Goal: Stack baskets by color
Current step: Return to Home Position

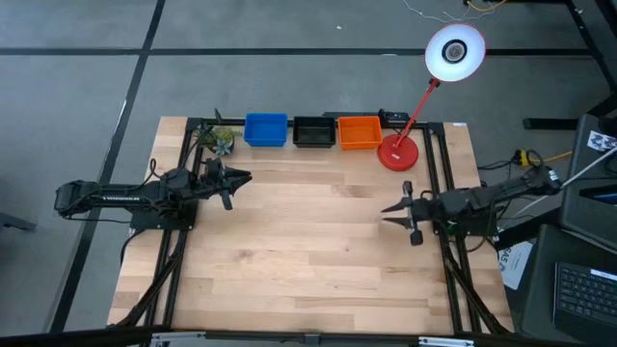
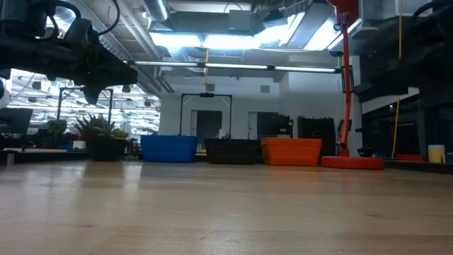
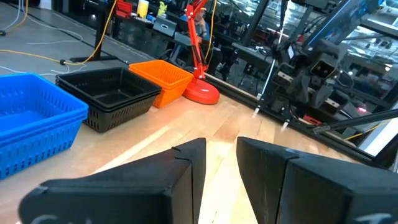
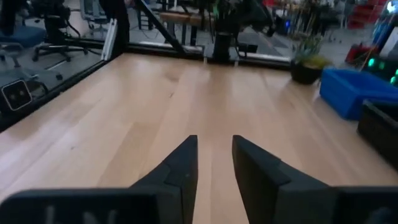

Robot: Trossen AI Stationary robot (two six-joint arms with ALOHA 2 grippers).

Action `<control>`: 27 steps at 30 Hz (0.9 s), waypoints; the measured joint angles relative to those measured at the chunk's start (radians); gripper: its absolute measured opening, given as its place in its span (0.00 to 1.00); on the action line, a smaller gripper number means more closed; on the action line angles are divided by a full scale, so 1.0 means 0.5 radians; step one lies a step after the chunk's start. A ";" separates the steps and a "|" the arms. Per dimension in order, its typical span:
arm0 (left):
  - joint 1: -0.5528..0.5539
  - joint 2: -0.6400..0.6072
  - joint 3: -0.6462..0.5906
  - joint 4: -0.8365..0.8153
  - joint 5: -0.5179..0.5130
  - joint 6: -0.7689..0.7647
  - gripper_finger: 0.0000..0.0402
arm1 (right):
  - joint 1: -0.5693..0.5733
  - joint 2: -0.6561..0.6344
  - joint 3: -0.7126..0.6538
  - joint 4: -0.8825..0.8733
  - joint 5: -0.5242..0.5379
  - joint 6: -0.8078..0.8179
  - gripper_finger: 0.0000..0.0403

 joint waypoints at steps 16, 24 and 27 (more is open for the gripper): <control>0.001 0.000 0.000 0.000 -0.001 0.000 0.21 | 0.031 -0.530 0.004 -0.144 -0.012 -0.231 0.25; 0.000 0.000 0.000 0.000 0.000 0.000 0.21 | 0.028 -0.584 0.003 -0.136 -0.050 -0.131 0.25; 0.000 0.000 0.000 0.000 -0.001 0.000 0.21 | 0.028 -0.580 0.002 -0.137 -0.051 -0.022 0.25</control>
